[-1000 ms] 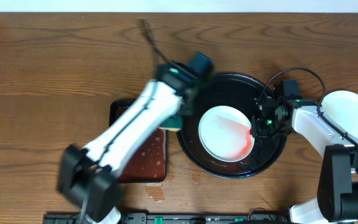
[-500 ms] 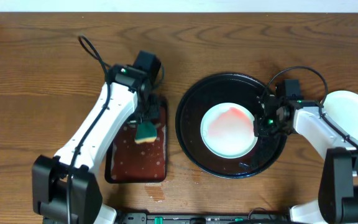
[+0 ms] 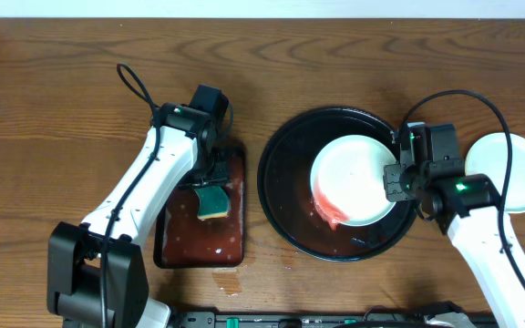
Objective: Clean dirty plates on tray and stack at the side
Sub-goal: 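Lift the pale green plate with the right gripper off the black tray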
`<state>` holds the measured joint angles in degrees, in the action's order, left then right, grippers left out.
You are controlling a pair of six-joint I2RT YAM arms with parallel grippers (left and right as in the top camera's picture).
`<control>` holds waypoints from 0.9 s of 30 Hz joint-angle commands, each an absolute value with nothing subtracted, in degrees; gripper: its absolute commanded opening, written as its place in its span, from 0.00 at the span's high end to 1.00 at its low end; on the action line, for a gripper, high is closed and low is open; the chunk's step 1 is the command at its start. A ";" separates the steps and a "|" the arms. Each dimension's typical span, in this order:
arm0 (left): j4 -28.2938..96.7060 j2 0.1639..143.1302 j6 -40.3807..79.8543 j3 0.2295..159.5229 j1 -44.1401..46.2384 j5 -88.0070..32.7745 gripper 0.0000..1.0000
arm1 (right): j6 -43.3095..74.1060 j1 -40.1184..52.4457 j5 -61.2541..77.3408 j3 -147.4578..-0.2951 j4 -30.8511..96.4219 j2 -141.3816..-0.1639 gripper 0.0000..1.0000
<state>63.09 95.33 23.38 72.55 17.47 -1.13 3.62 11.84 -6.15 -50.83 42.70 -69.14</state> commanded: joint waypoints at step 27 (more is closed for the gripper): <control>63.99 74.54 22.09 74.48 14.90 -0.89 0.18 | -7.11 50.43 -61.21 -54.50 41.28 -64.38 0.99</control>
